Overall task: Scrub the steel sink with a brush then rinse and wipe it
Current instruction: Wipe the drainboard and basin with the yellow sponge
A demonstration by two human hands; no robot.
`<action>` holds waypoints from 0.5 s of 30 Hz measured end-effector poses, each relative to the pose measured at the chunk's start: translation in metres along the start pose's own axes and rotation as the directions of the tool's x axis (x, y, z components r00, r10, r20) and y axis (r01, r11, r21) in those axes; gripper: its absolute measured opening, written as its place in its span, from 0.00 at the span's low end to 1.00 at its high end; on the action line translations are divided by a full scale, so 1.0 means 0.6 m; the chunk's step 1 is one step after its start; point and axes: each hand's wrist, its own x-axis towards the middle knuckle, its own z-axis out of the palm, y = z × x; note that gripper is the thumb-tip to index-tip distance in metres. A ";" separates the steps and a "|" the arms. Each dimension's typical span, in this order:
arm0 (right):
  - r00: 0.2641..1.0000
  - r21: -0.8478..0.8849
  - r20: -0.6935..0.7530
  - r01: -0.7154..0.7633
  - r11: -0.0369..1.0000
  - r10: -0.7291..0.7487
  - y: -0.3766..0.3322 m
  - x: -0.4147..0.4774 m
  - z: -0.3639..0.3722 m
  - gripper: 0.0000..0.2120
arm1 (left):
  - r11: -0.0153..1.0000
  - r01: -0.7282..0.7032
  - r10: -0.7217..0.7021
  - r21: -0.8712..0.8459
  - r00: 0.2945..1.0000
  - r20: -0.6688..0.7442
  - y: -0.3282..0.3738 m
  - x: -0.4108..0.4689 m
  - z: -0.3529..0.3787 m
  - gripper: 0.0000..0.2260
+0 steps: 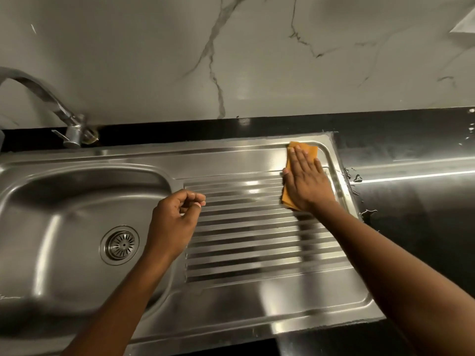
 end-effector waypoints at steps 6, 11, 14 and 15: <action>0.997 -0.055 -0.003 -0.083 0.995 0.083 0.064 -0.038 -0.015 0.33 | 1.000 -0.019 0.019 -0.008 0.998 0.052 0.006 -0.017 0.019 0.10; 0.995 -0.046 0.013 -0.097 0.994 0.098 0.066 -0.080 -0.008 0.33 | 0.999 -0.048 0.049 -0.018 0.995 0.086 0.015 -0.033 0.021 0.10; 0.995 -0.060 0.017 -0.099 0.993 0.101 0.067 -0.123 0.000 0.33 | 0.998 -0.065 0.065 -0.004 0.991 0.114 0.016 -0.043 0.024 0.10; 0.995 -0.060 0.021 -0.101 0.993 0.102 0.066 -0.137 0.001 0.33 | 0.998 -0.069 0.069 0.000 0.990 0.121 0.016 -0.046 0.026 0.10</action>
